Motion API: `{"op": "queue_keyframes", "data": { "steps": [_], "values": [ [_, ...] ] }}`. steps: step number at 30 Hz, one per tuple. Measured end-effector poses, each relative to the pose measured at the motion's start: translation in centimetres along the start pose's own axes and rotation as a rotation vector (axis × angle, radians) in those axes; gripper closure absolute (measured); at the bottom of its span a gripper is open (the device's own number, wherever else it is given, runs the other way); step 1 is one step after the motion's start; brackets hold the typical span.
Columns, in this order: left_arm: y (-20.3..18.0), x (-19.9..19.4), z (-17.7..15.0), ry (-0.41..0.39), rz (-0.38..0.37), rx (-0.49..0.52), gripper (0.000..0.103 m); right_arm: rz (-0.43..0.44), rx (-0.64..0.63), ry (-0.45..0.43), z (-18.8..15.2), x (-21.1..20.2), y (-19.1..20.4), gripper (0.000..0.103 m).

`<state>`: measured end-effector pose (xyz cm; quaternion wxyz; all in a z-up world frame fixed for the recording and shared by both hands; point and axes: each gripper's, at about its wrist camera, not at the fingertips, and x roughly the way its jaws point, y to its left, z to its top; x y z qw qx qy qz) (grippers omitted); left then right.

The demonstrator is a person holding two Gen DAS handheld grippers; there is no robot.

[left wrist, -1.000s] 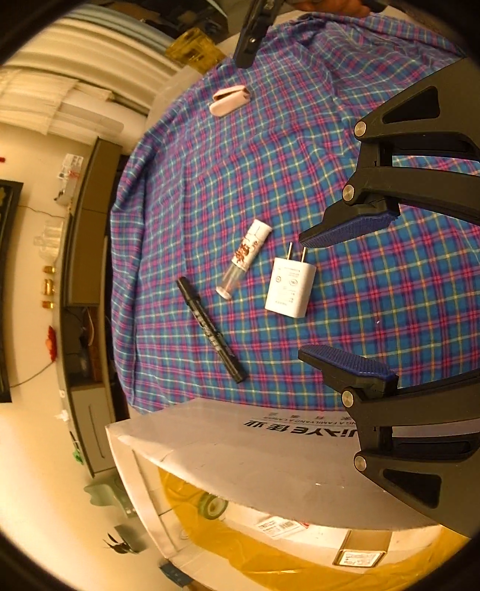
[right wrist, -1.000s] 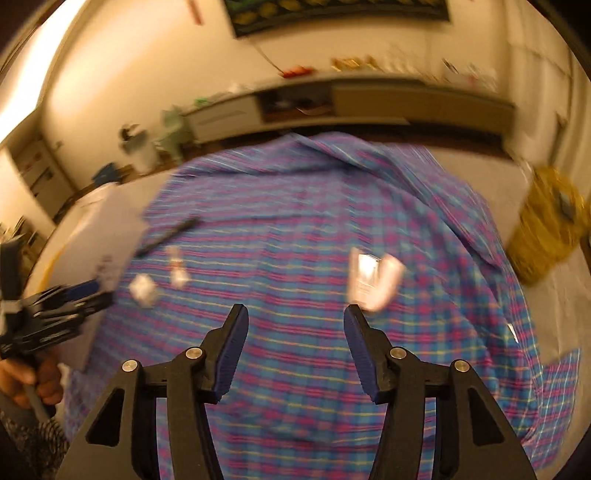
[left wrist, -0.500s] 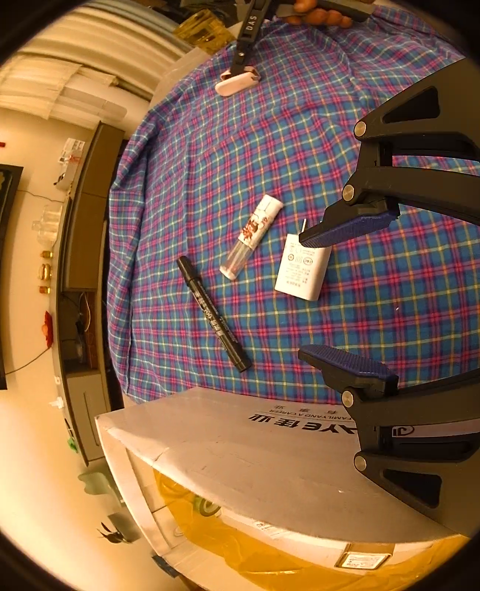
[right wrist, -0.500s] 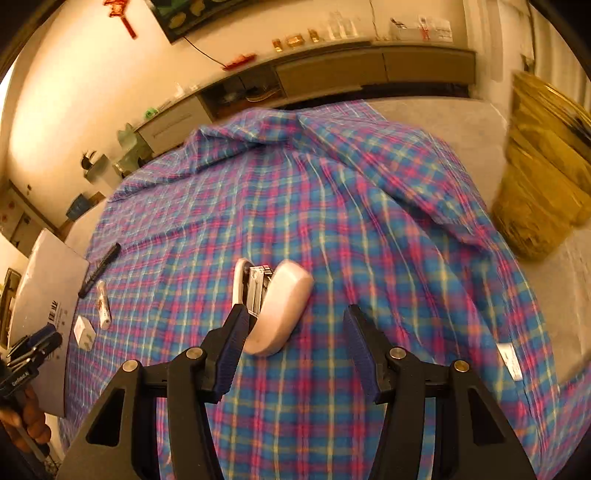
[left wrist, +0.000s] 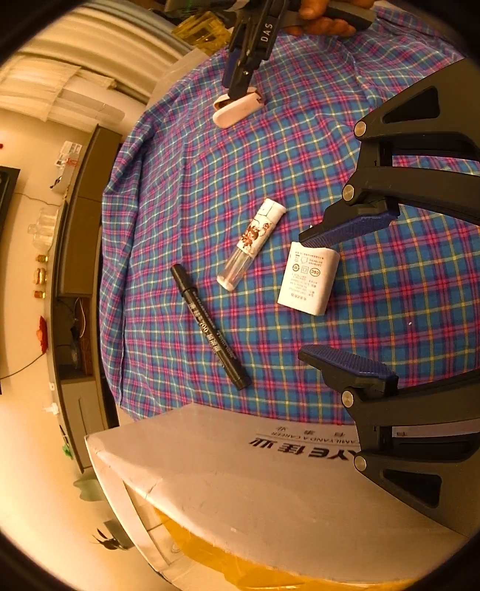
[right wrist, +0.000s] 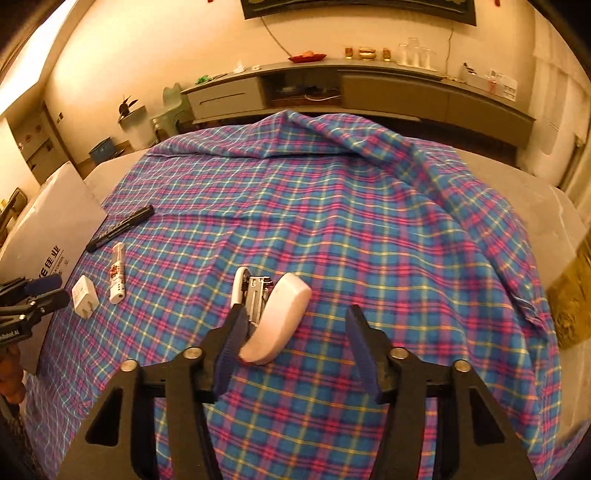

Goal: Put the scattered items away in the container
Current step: 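Grasp the white charger plug with the left tool while the right tool grasps the white stapler, then lift the charger in the left tool while the right tool carries the stapler toward the white box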

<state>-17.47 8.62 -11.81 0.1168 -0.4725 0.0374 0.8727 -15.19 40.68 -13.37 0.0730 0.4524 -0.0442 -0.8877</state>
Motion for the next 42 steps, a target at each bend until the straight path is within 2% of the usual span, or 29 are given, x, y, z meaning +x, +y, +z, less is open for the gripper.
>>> {"op": "queue_keyframes", "data": {
  "steps": [3, 7, 8, 14, 15, 16, 18, 20, 21, 22, 23, 31, 37, 42],
  "values": [
    [-0.2, 0.8, 0.0, 0.014, -0.008, -0.005, 0.045, 0.048, 0.009, 0.019, -0.1, 0.3, 0.3, 0.045],
    [-0.2, 1.9, 0.0, 0.029, -0.024, -0.023, 0.043, 0.103, 0.017, 0.037, -0.1, 0.1, 1.1, 0.073],
    [-0.1, 2.0, 0.1, 0.027, -0.029, -0.028, 0.042, 0.106, 0.009, 0.04, 0.0, 0.0, 1.4, 0.075],
    [0.6, 2.2, 0.2, 0.046, -0.068, -0.068, 0.044, 0.118, -0.037, 0.035, -0.2, 0.0, 3.3, 0.073],
    [0.6, 2.3, 0.3, 0.05, -0.078, -0.074, 0.045, 0.107, -0.032, 0.029, -0.2, 0.1, 3.4, 0.064],
    [0.5, 2.4, 0.3, 0.055, -0.089, -0.077, 0.045, 0.095, -0.022, 0.026, -0.2, 0.2, 3.3, 0.049],
    [0.0, 2.5, 0.3, 0.059, -0.105, -0.07, 0.046, 0.082, 0.011, 0.017, -0.1, 0.7, 3.2, 0.039],
    [-0.8, 2.4, 0.2, 0.052, -0.104, -0.042, 0.048, 0.119, 0.062, 0.039, 0.1, 1.7, 3.4, 0.039],
    [-1.2, 2.2, 0.2, 0.046, -0.1, -0.024, 0.053, 0.121, 0.06, 0.03, 0.1, 1.7, 3.9, 0.04],
    [-1.5, 2.1, 0.2, 0.04, -0.094, -0.012, 0.056, 0.115, 0.04, 0.037, 0.0, 1.8, 4.5, 0.057],
    [-1.5, 2.1, 0.1, 0.039, -0.091, -0.006, 0.056, 0.108, 0.011, 0.045, -0.1, 1.8, 5.1, 0.062],
    [0.2, 2.0, 0.5, 0.044, -0.11, -0.065, 0.056, 0.065, -0.023, 0.024, 0.7, -0.5, 4.9, 0.064],
    [0.1, 1.4, 0.6, 0.03, -0.112, -0.058, 0.057, 0.0, -0.063, 0.029, 0.6, -0.8, 4.9, 0.064],
    [0.0, 0.7, 0.8, 0.014, -0.124, -0.054, 0.057, -0.036, -0.131, -0.001, 0.6, -2.4, 5.6, 0.064]
  ]
}}
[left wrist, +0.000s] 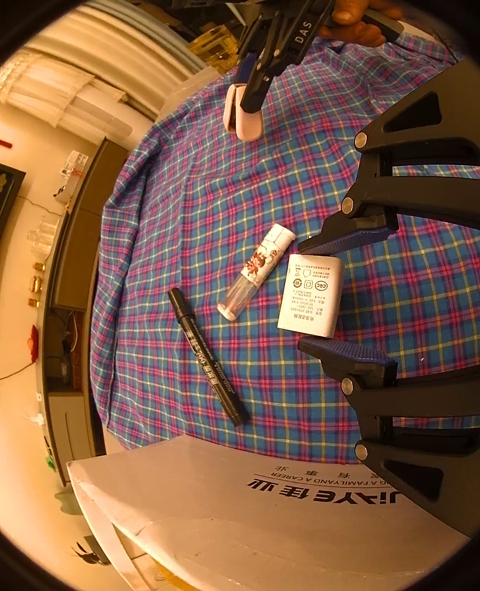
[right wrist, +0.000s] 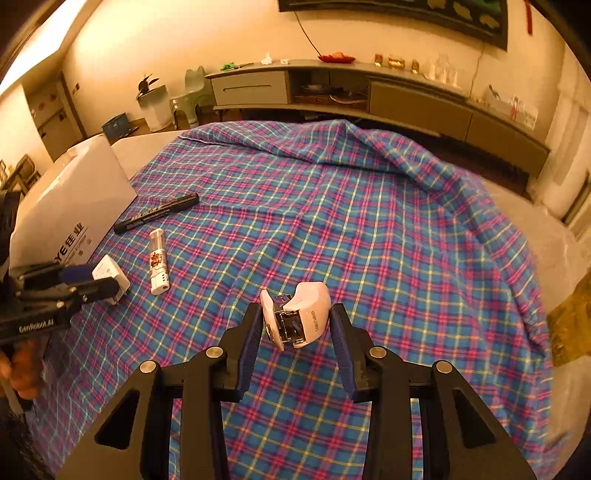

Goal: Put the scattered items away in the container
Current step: 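Lift the charger in the left tool while the right tool carries the stapler toward the white box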

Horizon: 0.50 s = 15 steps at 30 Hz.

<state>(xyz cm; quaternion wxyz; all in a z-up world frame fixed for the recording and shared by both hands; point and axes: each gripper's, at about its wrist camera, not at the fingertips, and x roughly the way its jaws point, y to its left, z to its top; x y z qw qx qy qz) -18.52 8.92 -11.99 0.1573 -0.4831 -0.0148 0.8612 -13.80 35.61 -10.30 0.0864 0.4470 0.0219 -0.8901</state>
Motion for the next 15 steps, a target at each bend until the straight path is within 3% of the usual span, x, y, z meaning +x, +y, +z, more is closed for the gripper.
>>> {"op": "queue_keyframes", "data": {
  "steps": [15],
  "values": [
    [-0.6, -3.3, 0.5, -0.057, -0.046, -0.009, 0.057, 0.031, 0.014, -0.088, -0.9, -5.6, 1.9, 0.064]
  ]
}}
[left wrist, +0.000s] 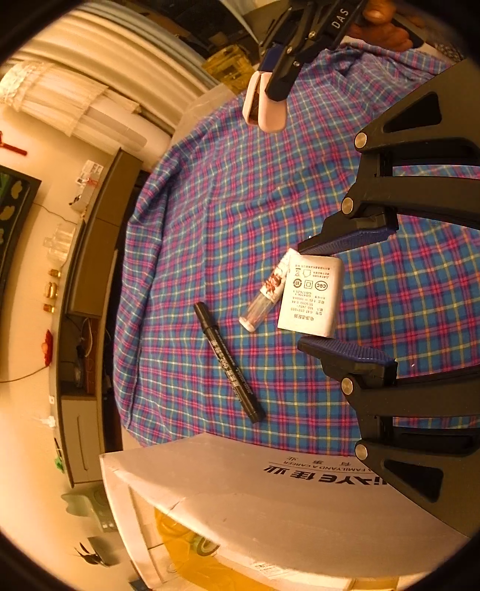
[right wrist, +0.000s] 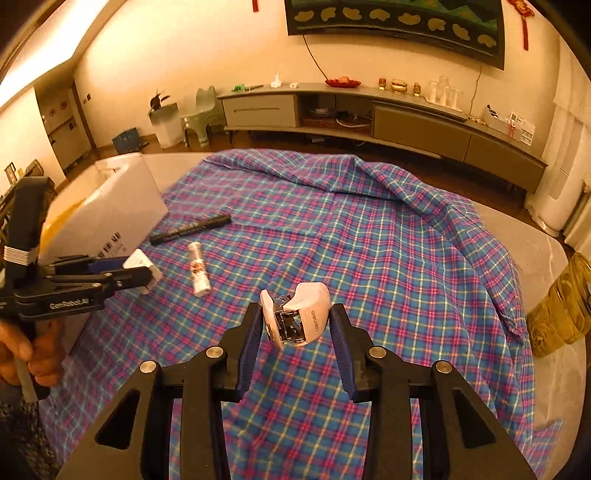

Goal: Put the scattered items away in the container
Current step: 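Lift the charger in the left tool while the right tool carries the stapler toward the white box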

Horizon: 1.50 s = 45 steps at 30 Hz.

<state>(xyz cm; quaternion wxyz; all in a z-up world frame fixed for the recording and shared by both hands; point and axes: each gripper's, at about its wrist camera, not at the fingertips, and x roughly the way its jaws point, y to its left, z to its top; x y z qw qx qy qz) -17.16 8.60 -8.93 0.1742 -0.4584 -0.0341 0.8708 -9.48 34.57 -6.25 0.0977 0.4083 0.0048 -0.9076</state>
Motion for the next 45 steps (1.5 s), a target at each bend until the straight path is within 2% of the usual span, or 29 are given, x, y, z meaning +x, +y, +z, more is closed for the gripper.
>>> {"op": "queue_keyframes", "data": {
  "steps": [22, 32, 45],
  "values": [
    [-0.9, -7.7, 0.0, -0.14, -0.049, 0.024, 0.057, 0.046, 0.031, -0.104, -2.1, -4.5, 5.6, 0.064],
    [0.4, -10.5, -0.7, -0.185, -0.075, 0.004, 0.057, 0.038, 0.048, -0.158, -3.5, -6.8, 8.2, 0.064],
    [2.2, -13.8, -0.7, -0.257, -0.119, -0.042, 0.057, 0.053, 0.087, -0.176, -4.8, -8.8, 11.1, 0.064]
  ]
}}
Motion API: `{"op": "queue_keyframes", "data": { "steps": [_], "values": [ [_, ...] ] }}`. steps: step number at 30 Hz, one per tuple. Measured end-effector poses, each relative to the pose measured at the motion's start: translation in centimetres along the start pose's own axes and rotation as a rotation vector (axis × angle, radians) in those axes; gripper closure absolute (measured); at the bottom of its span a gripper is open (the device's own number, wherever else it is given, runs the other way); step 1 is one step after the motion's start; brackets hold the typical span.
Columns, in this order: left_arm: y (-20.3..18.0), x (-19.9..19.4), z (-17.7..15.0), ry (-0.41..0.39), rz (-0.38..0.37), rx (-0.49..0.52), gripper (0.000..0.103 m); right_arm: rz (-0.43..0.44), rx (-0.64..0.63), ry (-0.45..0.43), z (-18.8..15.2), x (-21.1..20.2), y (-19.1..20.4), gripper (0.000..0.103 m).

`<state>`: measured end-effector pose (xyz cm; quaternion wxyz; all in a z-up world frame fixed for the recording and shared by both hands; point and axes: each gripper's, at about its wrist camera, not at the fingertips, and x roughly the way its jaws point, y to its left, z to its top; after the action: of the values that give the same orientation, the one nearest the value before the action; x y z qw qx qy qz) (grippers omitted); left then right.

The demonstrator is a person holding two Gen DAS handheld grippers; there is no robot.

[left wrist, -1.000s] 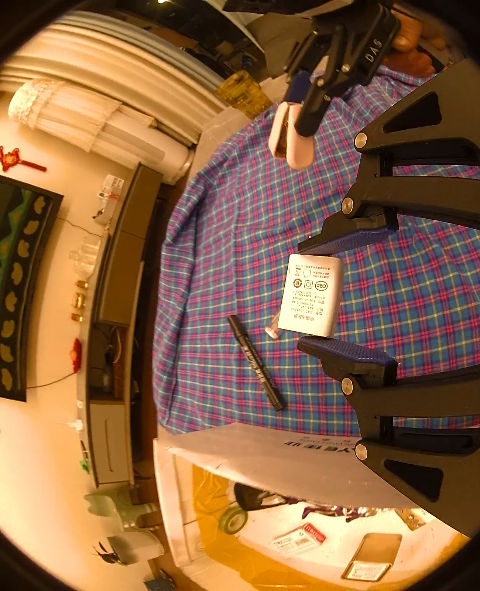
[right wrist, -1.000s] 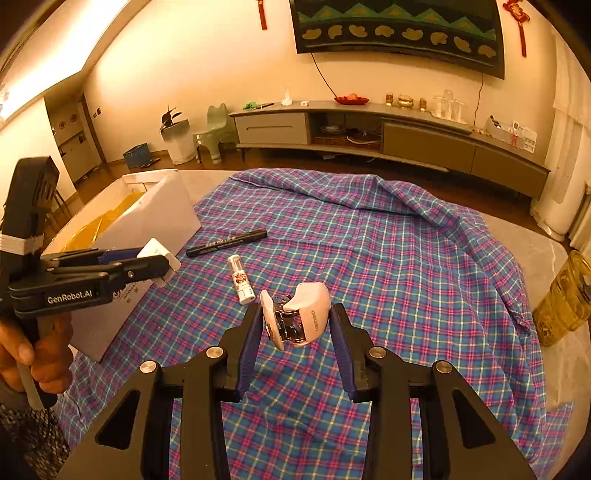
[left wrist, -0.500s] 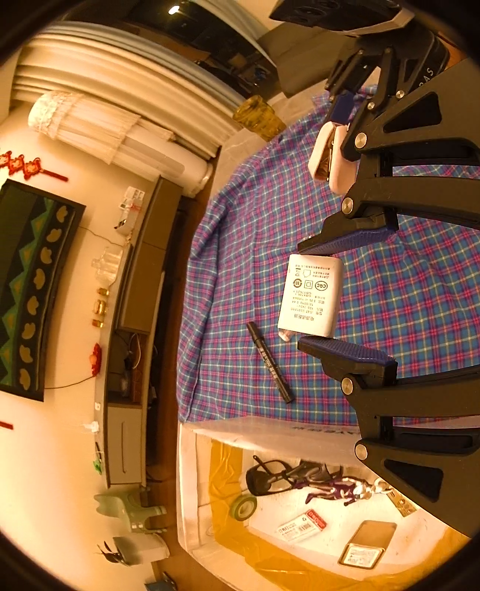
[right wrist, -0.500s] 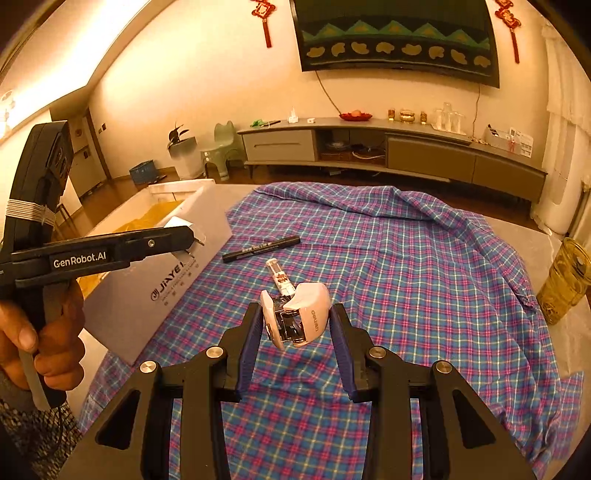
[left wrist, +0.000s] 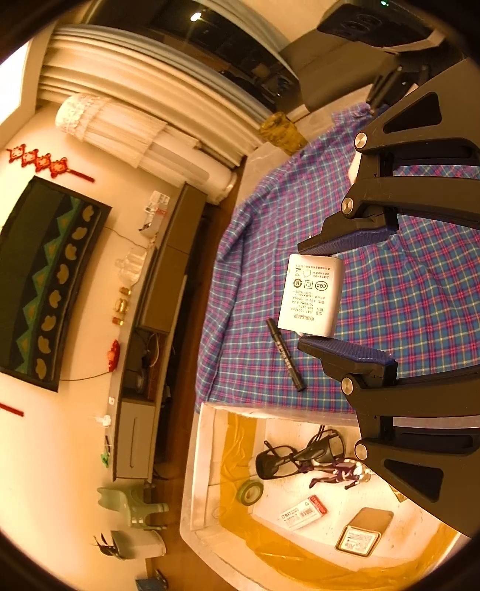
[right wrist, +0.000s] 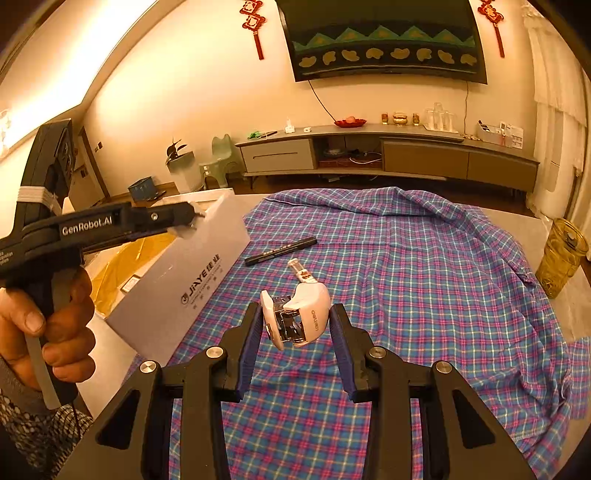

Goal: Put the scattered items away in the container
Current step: 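Lift the charger in the left tool while the right tool carries the stapler toward the white box, then carry the white charger in the left tool while the right tool carries the stapler over the box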

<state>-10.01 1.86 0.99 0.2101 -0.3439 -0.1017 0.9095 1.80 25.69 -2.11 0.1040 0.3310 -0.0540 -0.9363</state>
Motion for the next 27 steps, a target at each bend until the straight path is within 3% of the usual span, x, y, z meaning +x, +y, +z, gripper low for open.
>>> {"op": "queue_keyframes", "data": {
  "steps": [12, 27],
  "values": [
    [2.1, -1.0, 0.4, -0.027, -0.023, -0.041, 0.057, 0.016, -0.029, -0.027, 0.8, -1.6, 3.2, 0.064],
    [9.1, -4.9, 2.6, -0.13, 0.004, -0.204, 0.057, 0.077, -0.095, -0.051, 2.5, -1.6, 8.4, 0.064]
  ]
}}
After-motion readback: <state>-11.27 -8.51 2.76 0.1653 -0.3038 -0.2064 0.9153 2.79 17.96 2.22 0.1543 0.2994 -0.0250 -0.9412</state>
